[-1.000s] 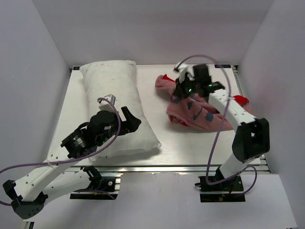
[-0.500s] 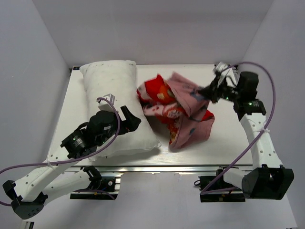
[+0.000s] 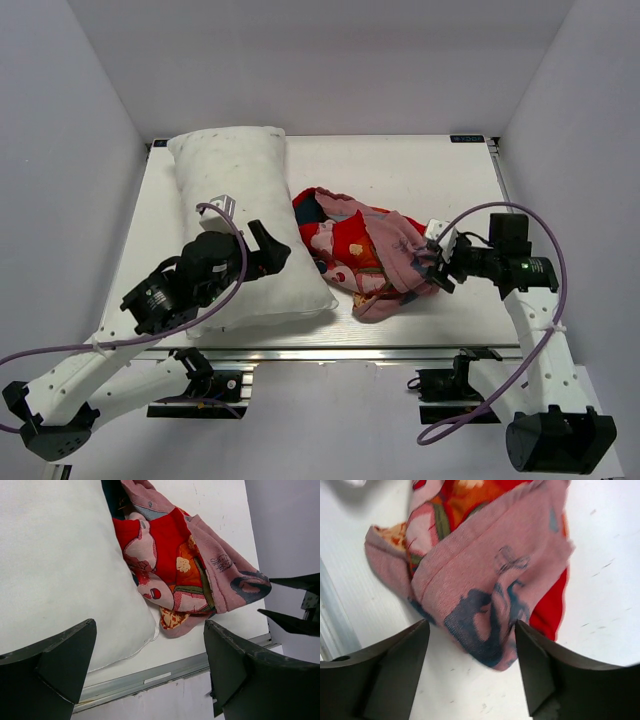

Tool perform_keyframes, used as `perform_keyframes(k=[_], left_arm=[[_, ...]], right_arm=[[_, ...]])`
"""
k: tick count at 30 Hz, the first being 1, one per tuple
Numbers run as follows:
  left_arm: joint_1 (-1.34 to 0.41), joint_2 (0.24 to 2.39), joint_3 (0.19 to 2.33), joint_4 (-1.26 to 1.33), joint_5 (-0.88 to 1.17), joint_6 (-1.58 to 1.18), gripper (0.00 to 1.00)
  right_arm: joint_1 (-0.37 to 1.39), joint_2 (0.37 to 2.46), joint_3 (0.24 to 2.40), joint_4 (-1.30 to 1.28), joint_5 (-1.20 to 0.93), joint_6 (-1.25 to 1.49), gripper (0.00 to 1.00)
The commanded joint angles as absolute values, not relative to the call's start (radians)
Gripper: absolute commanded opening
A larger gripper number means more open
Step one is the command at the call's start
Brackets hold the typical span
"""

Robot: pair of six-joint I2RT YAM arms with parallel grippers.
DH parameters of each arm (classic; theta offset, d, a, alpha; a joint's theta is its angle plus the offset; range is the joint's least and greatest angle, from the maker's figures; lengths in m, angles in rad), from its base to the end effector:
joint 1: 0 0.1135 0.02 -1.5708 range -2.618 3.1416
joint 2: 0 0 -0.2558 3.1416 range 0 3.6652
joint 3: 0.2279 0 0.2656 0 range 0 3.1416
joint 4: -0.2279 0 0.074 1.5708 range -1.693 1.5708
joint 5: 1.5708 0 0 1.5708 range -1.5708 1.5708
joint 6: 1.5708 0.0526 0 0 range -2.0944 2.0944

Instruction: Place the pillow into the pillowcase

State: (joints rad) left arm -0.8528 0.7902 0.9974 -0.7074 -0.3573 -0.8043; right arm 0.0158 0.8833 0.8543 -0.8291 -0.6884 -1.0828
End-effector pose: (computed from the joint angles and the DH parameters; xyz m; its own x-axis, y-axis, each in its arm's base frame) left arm 0.1382 -0.1303 0.3481 -0.5817 -0.3599 -0.7295 0.1221 0.8480 -0.5157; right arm 0.1924 0.0365 0.2769 0.0229 -0.6818 -0.7311 -0.8687 0.3484 -0.3522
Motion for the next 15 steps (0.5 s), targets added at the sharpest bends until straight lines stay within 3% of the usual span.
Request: perform_keyframes(k=[1,8,15], left_arm=[[-0.854,0.796,1.029,-0.706,-0.361,-0.790,0.97],[-0.853,0.792,1.006,-0.681,-0.337,-0.798,0.97],[-0.853,0.779,1.035,-0.707,-0.354,-0.798,0.97]], right_arm=[[0.014,0.859,0.943,-0.754,-0.762,-1.022,0.75],[0.088,0.945,0.997,-0.424,-0.815,-0.514,0.77],[0.393,1.118,0.927,-0.246,-0.525,-0.279,0.76]])
